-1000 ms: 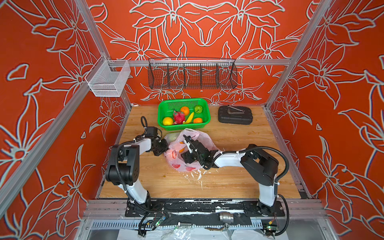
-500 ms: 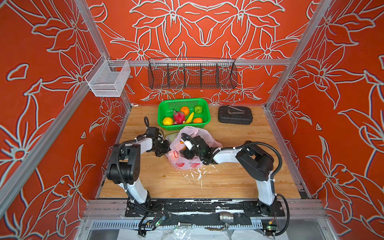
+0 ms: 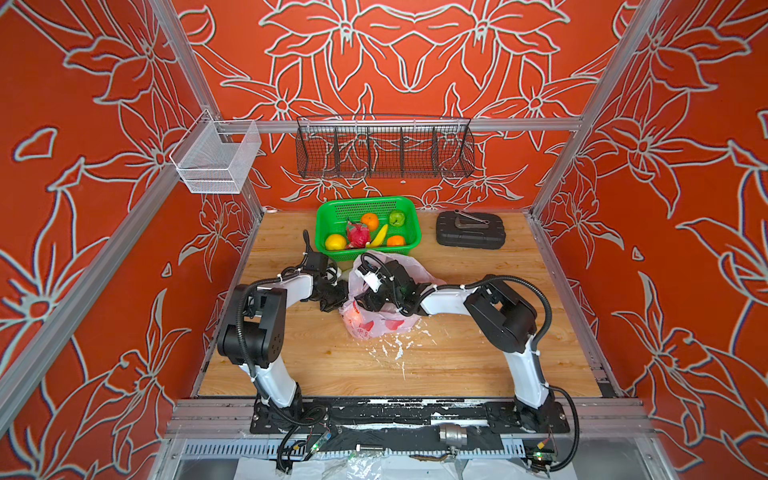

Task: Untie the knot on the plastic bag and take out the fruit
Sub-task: 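Grasp the orange at the bag bottom with the right gripper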

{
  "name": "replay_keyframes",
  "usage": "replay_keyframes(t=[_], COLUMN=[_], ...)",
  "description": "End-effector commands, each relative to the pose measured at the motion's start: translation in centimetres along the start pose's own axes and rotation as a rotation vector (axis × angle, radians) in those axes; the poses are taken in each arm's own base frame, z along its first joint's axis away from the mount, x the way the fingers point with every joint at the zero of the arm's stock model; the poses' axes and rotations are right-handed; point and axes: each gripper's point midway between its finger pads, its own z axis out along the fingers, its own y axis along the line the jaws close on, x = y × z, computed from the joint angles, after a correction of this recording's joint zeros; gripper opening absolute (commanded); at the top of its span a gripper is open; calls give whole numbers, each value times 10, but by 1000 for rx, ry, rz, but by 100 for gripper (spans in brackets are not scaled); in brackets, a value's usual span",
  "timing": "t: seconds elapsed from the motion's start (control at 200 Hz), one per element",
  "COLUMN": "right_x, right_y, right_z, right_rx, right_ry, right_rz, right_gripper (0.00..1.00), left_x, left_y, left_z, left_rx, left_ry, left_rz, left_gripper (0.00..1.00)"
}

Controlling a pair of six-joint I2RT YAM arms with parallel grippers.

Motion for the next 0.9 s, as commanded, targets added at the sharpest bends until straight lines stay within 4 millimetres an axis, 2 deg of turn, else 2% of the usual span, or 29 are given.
replay_keyframes(t=[0.0,0.19,0.39,0.465,0.54,0.651,0.736,0.896], right_x=[16,20,35,47,61,81,83,84], right_y=[11,-12,-26,-27,-23,-16,-8,-12], right_z=[4,-26,-67,-78,-87,-96,-103,-109], right_rx=[-73,82,171,189,181,159,120,156], right_ry=[57,37,31,70,111,158,141,145], right_rz=[70,87,125,137,145,144,131,112], right_gripper=[58,50,52,55,66,68,71,60], left_x=[2,-3,-10,-12,-13,-13,-13,-16], left_y=[-4,25,42,44,43,39,35,30], left_z=[-1,-10,-23,-26,-27,-26,-24,-22], left_rx=[1,-174,-244,-252,-253,-234,-212,-189], left_ry=[13,-44,-122,-132,-135,-122,-108,-103], left_rz=[20,-34,-91,-94,-86,-66,-53,-48], left_gripper=[0,0,0,0,0,0,0,0])
